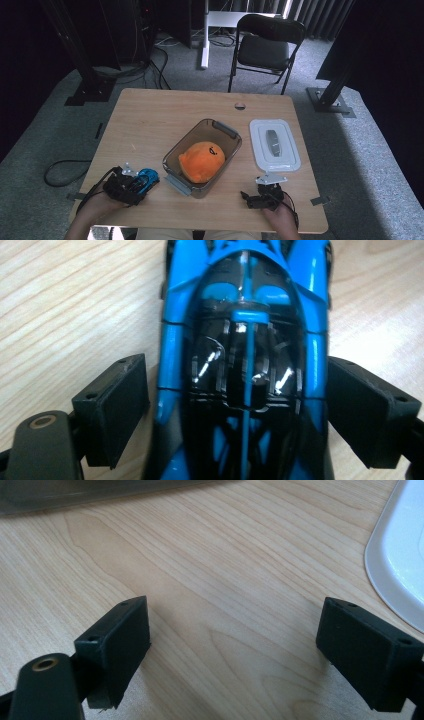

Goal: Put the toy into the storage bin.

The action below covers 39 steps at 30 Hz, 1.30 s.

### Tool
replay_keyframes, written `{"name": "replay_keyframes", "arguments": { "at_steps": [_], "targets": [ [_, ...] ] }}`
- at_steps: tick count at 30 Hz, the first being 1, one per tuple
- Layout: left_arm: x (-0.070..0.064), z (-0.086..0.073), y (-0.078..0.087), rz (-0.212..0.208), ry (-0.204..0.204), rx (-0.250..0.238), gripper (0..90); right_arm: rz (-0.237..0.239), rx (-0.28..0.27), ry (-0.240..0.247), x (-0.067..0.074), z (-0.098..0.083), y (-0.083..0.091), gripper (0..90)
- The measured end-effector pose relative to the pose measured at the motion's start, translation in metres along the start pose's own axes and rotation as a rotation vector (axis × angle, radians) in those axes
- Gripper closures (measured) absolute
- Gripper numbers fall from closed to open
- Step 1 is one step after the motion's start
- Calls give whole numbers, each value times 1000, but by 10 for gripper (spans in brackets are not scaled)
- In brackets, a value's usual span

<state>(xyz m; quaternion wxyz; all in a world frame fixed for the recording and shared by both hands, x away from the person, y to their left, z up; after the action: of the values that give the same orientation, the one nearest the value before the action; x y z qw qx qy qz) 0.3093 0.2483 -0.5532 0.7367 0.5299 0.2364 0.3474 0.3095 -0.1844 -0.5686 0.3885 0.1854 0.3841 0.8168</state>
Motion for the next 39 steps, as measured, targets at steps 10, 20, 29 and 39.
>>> {"name": "replay_keyframes", "arguments": {
  "at_steps": [10,20,29,39],
  "targets": [
    [1,-4,4,-9,-17,-23,263,0,0,0,0,0,0,134],
    [1,0,6,-24,-2,-50,269,-1,0,0,0,0,0,134],
    [3,9,16,-7,6,-67,280,-1,0,-1,0,0,0,135],
    [11,21,40,-4,23,-132,280,-1,0,-1,0,0,0,135]
  ]
}}
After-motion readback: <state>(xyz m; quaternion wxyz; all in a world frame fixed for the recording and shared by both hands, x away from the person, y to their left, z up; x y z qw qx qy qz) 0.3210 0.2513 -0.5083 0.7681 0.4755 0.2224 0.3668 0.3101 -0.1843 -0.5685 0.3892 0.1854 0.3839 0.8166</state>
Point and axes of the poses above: each handheld gripper's, and its own axes: y roughly backward along the jaws, z roughly out of its top, x roughly to its left, the point moved 6 cm from there along -y, roughly forward along the jaws, and after that the axes turned 7 degrees about x, right-handed, at the moved point
